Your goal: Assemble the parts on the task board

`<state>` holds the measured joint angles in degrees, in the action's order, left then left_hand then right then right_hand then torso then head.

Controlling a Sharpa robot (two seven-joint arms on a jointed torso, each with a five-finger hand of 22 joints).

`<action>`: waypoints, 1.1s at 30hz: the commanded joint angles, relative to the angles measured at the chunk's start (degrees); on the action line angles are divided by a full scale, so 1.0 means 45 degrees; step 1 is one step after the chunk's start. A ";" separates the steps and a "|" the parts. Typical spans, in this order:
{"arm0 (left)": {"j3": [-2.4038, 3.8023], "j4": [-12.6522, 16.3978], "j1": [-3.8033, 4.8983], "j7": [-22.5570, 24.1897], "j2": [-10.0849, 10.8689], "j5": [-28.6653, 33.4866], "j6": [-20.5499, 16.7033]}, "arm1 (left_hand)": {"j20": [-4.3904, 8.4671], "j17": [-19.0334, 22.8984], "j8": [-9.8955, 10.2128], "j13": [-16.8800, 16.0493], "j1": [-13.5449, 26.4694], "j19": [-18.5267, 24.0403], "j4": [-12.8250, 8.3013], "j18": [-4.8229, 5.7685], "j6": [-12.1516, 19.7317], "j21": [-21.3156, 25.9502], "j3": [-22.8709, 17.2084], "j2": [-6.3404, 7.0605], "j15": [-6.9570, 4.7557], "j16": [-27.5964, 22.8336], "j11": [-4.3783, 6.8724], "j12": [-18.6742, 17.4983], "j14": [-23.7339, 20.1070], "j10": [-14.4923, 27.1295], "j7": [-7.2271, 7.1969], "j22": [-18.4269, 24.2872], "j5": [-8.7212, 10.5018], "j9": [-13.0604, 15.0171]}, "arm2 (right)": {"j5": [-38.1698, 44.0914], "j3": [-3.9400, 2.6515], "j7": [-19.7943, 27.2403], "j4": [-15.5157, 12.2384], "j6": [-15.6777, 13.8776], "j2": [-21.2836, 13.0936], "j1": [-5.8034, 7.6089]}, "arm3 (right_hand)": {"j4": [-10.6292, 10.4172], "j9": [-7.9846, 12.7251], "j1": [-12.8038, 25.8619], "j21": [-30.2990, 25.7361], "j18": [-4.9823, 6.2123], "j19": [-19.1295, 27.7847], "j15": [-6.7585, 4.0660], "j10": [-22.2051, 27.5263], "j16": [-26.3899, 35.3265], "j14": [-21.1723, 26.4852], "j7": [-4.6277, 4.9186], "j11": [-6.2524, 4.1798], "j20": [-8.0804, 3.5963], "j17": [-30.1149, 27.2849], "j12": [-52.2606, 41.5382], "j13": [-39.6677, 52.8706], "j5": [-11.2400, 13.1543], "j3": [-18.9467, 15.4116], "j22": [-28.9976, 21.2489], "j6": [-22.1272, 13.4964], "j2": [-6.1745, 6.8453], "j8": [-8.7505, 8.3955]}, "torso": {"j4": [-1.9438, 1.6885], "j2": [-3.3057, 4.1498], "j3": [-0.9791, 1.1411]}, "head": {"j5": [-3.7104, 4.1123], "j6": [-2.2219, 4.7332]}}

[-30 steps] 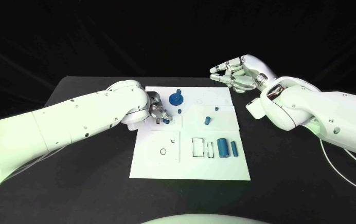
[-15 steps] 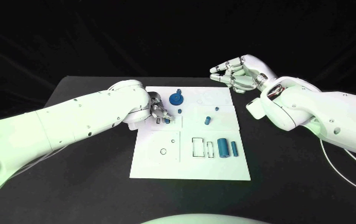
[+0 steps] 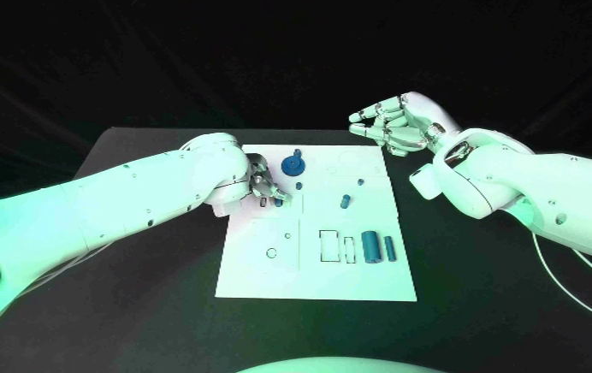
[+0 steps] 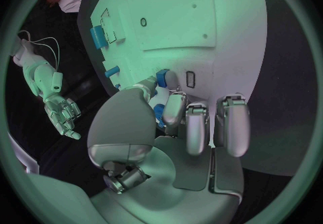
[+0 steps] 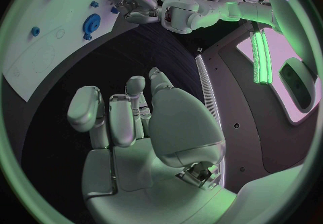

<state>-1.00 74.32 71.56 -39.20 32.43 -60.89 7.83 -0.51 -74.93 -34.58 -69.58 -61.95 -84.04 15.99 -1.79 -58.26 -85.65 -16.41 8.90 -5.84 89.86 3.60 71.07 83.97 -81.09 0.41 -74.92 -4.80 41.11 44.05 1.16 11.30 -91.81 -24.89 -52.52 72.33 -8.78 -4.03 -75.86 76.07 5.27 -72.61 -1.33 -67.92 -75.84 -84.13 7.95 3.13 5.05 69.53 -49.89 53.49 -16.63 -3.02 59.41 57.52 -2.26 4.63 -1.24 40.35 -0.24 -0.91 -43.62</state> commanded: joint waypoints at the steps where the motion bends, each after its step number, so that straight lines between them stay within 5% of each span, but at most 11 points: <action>1: -0.0036 -0.0003 -0.0060 -0.0026 -0.0043 0.0051 0.0117 | 0.0071 -0.3350 0.0070 -0.0027 0.0109 -0.0786 0.0088 0.0093 -0.0089 -0.0074 0.0317 -0.0066 -0.0075 0.0031 -0.0086 0.0045 0.1341 -0.0008 0.0018 -0.2339 -0.0005 0.0022 | 0.0006 -0.0001 0.0055 -0.0017 0.0162 0.0002 -0.0009 | -0.0059 0.0011 0.0084 -0.0090 0.0244 0.0137 0.0041 0.0116 0.0080 -0.0333 0.0044 0.0004 0.0003 -0.0035 0.0081 -0.0037 -0.0050 -0.0052 -0.0047 -0.0029 -0.0052 0.0014 | -0.0001 0.0010 -0.0020 | -0.0009 0.0010; 7: 0.0063 0.0035 -0.0041 0.0064 0.0013 0.0035 -0.0159 | 0.0078 -0.3350 0.0115 0.0022 0.0242 -0.0765 0.0129 0.0079 -0.0076 -0.0028 0.1119 -0.0115 -0.0086 0.0031 -0.0082 -0.0014 0.1341 0.0023 0.0016 -0.2302 0.0011 0.0051 | -0.0005 0.0001 0.0064 0.0016 0.0179 0.0013 -0.0009 | -0.0070 0.0011 0.0086 -0.0115 0.0251 0.0163 0.0043 0.0140 0.0102 -0.0324 0.0045 0.0006 0.0005 -0.0059 0.0111 -0.0063 -0.0049 -0.0061 -0.0087 -0.0033 -0.0055 0.0013 | 0.0000 -0.0004 -0.0014 | -0.0001 0.0025; 11: 0.0199 0.0142 0.0137 0.0118 0.0172 0.0105 -0.0384 | 0.0062 -0.3350 0.0242 0.0349 0.0273 -0.0691 0.0135 0.0039 0.0176 0.0102 0.1829 -0.0145 -0.0059 0.0031 -0.0139 -0.0349 0.1341 0.0264 0.0095 -0.2173 0.0002 0.0060 | -0.0007 0.0005 0.0063 0.0042 0.0186 0.0020 -0.0009 | -0.0084 0.0011 0.0091 -0.0138 0.0257 0.0186 0.0046 0.0170 0.0131 -0.0313 0.0048 0.0009 0.0008 -0.0089 0.0150 -0.0098 -0.0047 -0.0072 -0.0123 -0.0039 -0.0059 0.0011 | 0.0013 0.0006 -0.0007 | -0.0049 -0.0052; 22: 0.0429 0.0382 0.1196 -0.0157 0.0689 0.0308 0.0576 | -0.0073 -0.3350 0.0418 0.0836 -0.0052 -0.0525 0.0169 -0.0050 0.0566 0.0414 0.3880 -0.0481 0.0081 0.0031 -0.0307 -0.0815 0.1341 0.0706 0.0276 -0.1894 0.0394 0.0125 | -0.0014 0.0014 0.0034 0.0132 0.0196 0.0065 -0.0010 | -0.0085 0.0011 0.0091 -0.0140 0.0258 0.0188 0.0046 0.0172 0.0133 -0.0312 0.0048 0.0009 0.0008 -0.0092 0.0151 -0.0099 -0.0047 -0.0073 -0.0125 -0.0039 -0.0059 0.0011 | -0.0017 0.0000 -0.0003 | -0.0037 0.0055; 27: 0.0446 -0.0266 0.1681 -0.0137 0.0571 0.0468 0.1215 | -0.0136 -0.3350 0.0712 0.1341 -0.0574 -0.0398 0.0140 -0.0114 0.0880 0.0650 0.4074 -0.0796 0.0160 0.0031 -0.0419 -0.1316 0.1341 0.1064 0.0415 -0.1677 0.0380 -0.0016 | -0.0018 0.0023 0.0035 0.0209 0.0215 0.0127 -0.0017 | -0.0091 0.0011 0.0092 -0.0157 0.0262 0.0205 0.0048 0.0190 0.0162 -0.0301 0.0050 0.0010 0.0009 -0.0126 0.0174 -0.0120 -0.0045 -0.0082 -0.0152 -0.0043 -0.0056 0.0010 | -0.0005 -0.0002 -0.0003 | -0.0048 0.0116; 33: 0.0436 -0.1839 0.1881 0.0183 -0.0143 0.0501 0.1470 | -0.0250 -0.3350 0.1112 0.1612 -0.0736 -0.0345 0.0174 -0.0143 0.1066 0.0775 0.4385 -0.0735 0.0287 0.0031 -0.0569 -0.1568 0.1341 0.1262 0.0580 -0.1578 0.0397 -0.0360 | -0.0023 0.0028 0.0038 0.0257 0.0227 0.0166 -0.0026 | -0.0094 0.0010 0.0088 -0.0162 0.0263 0.0207 0.0048 0.0184 0.0155 -0.0302 0.0049 0.0011 0.0011 -0.0113 0.0159 -0.0107 -0.0048 -0.0084 -0.0155 -0.0043 -0.0060 0.0010 | -0.0022 0.0002 -0.0013 | -0.0079 0.0032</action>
<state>0.98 67.08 79.89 -39.46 32.40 -59.37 11.55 -1.36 -74.91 -29.71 -62.38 -65.42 -84.05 16.76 -1.80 -53.71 -82.32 3.00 5.01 -4.90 89.86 0.93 64.20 83.89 -75.75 3.06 -74.91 -3.24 39.62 43.84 1.29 11.30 -90.69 -24.71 -51.88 72.27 -9.09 -4.03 -75.86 75.64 5.27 -72.02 -1.33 -67.52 -75.25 -84.13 7.95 3.14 5.24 69.01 -49.40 53.00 -16.63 -3.32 58.78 57.52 -2.26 4.63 -1.30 40.34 -0.23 -1.19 -43.23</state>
